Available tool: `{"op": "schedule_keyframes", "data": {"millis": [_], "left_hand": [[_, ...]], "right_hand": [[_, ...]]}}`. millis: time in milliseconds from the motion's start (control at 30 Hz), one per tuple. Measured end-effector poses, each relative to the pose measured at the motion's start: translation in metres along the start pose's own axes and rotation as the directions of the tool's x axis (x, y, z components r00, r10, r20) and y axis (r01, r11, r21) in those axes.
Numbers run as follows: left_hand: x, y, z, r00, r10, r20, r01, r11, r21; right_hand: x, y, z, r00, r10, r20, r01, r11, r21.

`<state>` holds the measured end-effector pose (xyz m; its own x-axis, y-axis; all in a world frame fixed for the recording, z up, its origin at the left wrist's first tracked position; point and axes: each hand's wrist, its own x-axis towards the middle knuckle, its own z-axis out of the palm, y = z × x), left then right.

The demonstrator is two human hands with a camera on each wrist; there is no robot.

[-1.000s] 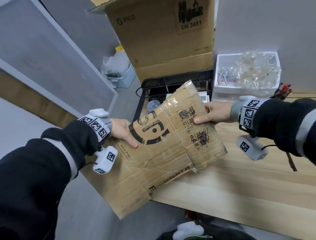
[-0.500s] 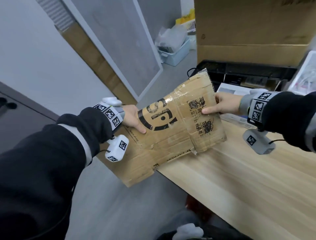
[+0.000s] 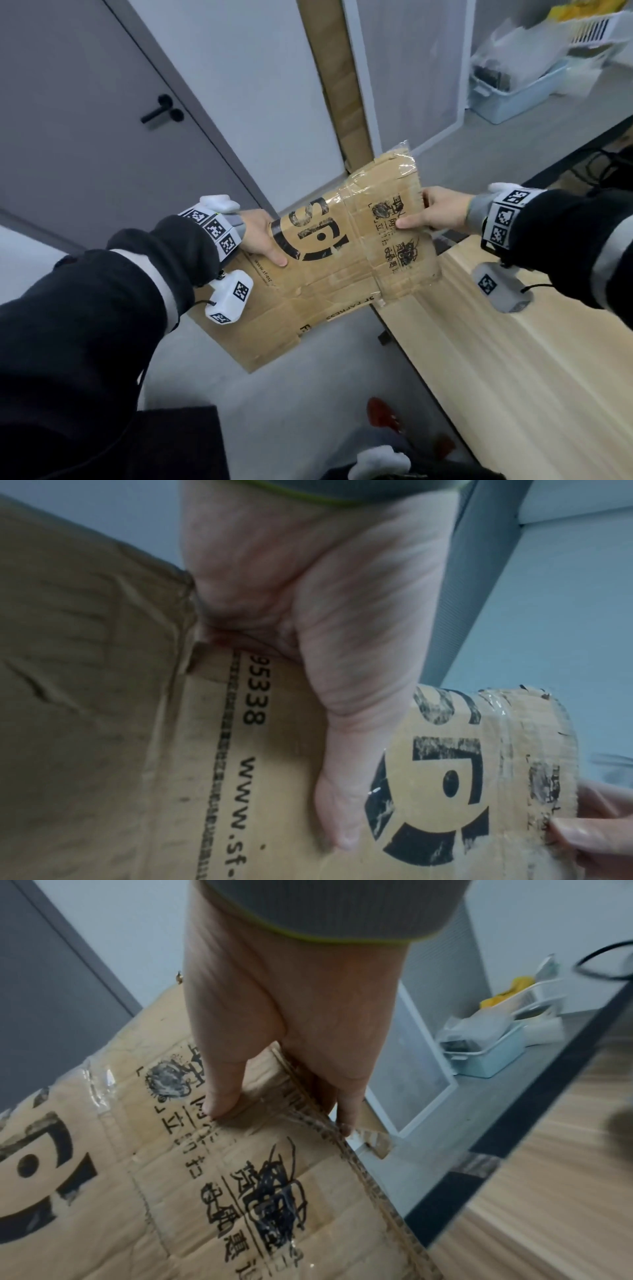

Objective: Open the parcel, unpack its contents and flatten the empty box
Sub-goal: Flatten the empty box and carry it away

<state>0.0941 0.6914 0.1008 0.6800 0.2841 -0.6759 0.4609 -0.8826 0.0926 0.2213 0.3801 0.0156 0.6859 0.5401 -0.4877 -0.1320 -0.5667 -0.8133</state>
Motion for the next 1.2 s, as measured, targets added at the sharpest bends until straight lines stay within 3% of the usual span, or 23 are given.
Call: {"op": "schedule_keyframes", "data": {"millis": [267,500,667,800,967,1200], "left_hand": [[-0.005,-0.119,-0.017,0.991,-0.122,-0.053,0.111,0.977,-0.180],[-0.024,-0.234,-0.029,0.954,-0.254,-0.157,0.197,0.930,-0.310],[-0.035,-0.307,-0.026,0.928,-0.341,-0.149,0.264,0.885,-0.382],[-0.035,-0.363,-0.020,0.892,-0.431,-0.135,0.327,0.823,-0.464],[-0.022,-0.441,-0.025,0.827,-0.550,-0.114,0.398,0.717,-0.572],[0.002,-0.529,-0.067,0.702,-0.702,-0.119,0.484,0.593,-0.643]], "right_hand": [[0.093,-0.109,0.082,0.992,-0.123,0.042,0.128,0.983,-0.130],[0.160,-0.219,0.195,0.978,-0.207,-0.011,0.203,0.964,-0.170],[0.193,-0.273,0.264,0.969,-0.238,0.072,0.248,0.947,-0.203],[0.224,-0.311,0.317,0.939,-0.287,0.187,0.327,0.916,-0.234],[0.287,-0.373,0.396,0.865,-0.356,0.355,0.453,0.858,-0.243],[0.372,-0.471,0.466,0.776,-0.385,0.500,0.529,0.828,-0.184]]}}
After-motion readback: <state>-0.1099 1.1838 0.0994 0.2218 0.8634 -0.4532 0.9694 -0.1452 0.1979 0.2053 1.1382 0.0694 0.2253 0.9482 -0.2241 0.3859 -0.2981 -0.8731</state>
